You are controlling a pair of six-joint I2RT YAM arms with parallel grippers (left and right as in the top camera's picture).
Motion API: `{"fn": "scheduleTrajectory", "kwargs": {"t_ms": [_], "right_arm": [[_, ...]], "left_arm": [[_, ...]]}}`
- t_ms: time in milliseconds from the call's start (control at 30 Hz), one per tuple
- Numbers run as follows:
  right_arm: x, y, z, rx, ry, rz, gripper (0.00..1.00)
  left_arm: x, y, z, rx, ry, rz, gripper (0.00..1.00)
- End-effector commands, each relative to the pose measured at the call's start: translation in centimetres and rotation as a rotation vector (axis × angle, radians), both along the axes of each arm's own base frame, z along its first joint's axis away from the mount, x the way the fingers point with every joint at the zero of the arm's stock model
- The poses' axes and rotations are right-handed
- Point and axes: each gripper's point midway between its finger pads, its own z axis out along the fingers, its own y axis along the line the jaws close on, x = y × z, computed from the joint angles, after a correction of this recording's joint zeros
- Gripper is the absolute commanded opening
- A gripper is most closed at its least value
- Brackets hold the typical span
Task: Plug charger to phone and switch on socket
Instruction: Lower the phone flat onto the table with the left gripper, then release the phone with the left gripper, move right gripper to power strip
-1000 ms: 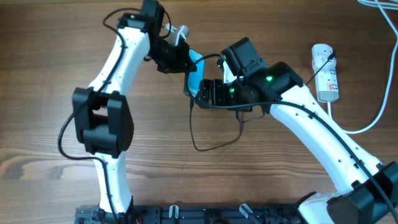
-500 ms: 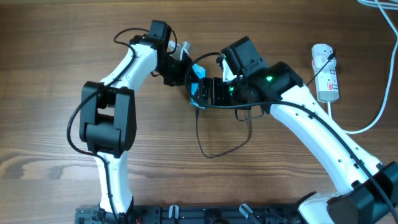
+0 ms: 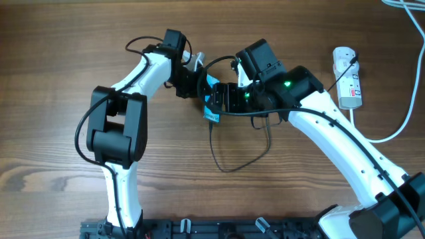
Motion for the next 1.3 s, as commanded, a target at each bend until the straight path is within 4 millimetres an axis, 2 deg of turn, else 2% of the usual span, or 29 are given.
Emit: {"fn": "scheduleTrajectory", "kwargs": {"t_ms": [0, 500, 567, 667, 733, 867, 967, 1033, 1167, 1267], "right_arm": [[0.0, -0.1, 1.1, 0.01, -0.029, -0.004, 0.99], [-0.4, -0.4, 0.8, -0.002, -0.009, -0.004, 1.0], [-0.4, -0.4, 0.8, -0.004, -0.007, -0.004, 0.99], [-0.4, -0.4, 0.8, -0.004, -0.007, -0.004, 0.99], [-0.5, -0.5, 0.7, -0.007, -0.003, -0.003, 1.0], [-0.6, -0.6, 0.6, -0.016, 0.003, -0.004, 0.99], [-0.6, -1.4, 0.2, -0.057, 0.003, -0.024, 1.0], [-0.6, -2.0, -0.1, -0.09, 0.006, -0.043, 1.0], [-0.7, -4.0, -0.8, -0.19, 0.009, -0.096, 1.0], [-0.7, -4.7, -1.0, -0.23, 0.006, -0.107, 1.0]], "left_arm": [[-0.1, -0.2, -0.1, 0.001, -0.004, -0.003, 0.06], [-0.1, 0.4, -0.6, 0.047, -0.004, 0.003, 0.15], [-0.1, 0.5, -0.6, 0.051, -0.005, 0.004, 0.21], [-0.1, 0.5, -0.6, 0.052, -0.005, 0.004, 0.23], [-0.1, 0.5, -0.6, 0.052, -0.004, 0.004, 0.29], [-0.1, 1.0, -1.0, 0.088, -0.003, 0.009, 0.34], [-0.3, 2.1, -1.6, 0.154, 0.004, 0.017, 0.36], [-0.5, 2.5, -1.8, 0.184, 0.01, 0.019, 0.41], [-0.7, 3.5, -2.3, 0.245, 0.017, 0.024, 0.47], [-0.9, 4.0, -2.5, 0.275, 0.025, 0.026, 0.5]]}}
